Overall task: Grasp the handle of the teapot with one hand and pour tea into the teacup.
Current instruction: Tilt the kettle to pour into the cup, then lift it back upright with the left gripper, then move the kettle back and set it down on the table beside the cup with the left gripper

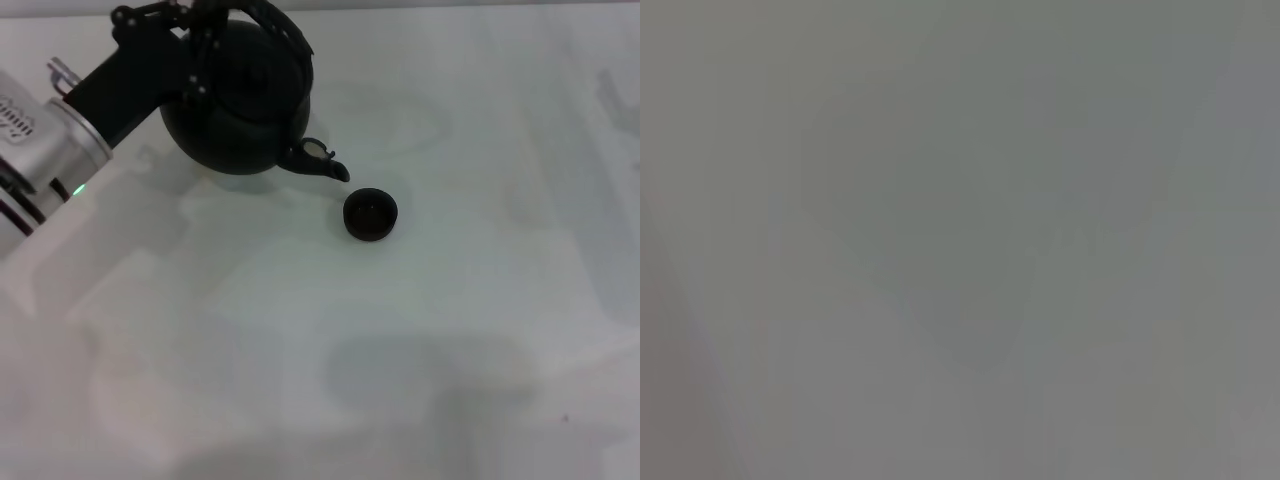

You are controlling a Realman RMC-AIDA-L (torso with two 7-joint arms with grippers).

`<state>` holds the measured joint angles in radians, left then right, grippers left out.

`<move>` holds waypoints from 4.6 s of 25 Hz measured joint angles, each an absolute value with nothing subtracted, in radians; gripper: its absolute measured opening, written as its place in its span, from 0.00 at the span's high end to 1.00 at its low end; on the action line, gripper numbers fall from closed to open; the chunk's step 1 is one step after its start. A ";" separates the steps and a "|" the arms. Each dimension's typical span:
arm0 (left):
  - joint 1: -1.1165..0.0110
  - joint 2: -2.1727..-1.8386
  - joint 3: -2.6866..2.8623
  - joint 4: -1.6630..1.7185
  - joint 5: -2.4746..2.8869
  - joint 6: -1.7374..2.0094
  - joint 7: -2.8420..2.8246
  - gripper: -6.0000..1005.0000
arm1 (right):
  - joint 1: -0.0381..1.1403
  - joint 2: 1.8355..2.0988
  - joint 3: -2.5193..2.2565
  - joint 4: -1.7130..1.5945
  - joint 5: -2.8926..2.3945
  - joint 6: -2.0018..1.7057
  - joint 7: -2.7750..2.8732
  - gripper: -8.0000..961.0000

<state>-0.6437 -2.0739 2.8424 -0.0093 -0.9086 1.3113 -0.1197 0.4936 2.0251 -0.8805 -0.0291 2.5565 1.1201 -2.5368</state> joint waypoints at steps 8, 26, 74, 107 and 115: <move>-0.665 -2.073 2.842 -0.013 -0.891 1.279 -0.119 0.87 | 0.491 2.024 -0.880 -0.025 2.553 1.118 -2.520 0.10; -0.705 -2.079 2.842 0.009 -0.858 1.211 -0.016 0.87 | 0.495 2.025 -0.884 -0.024 2.549 1.118 -2.520 0.10; -0.672 -2.080 2.831 0.064 -0.875 1.181 0.011 0.88 | 0.514 2.026 -0.883 -0.029 2.549 1.114 -2.520 0.10; -0.424 -2.092 2.836 0.409 -1.352 1.220 0.000 0.88 | 0.517 2.020 -0.891 -0.037 2.548 1.114 -2.520 0.10; -0.385 -2.092 2.840 0.419 -1.352 1.200 0.000 0.88 | 0.511 2.018 -0.889 -0.044 2.548 1.115 -2.521 0.10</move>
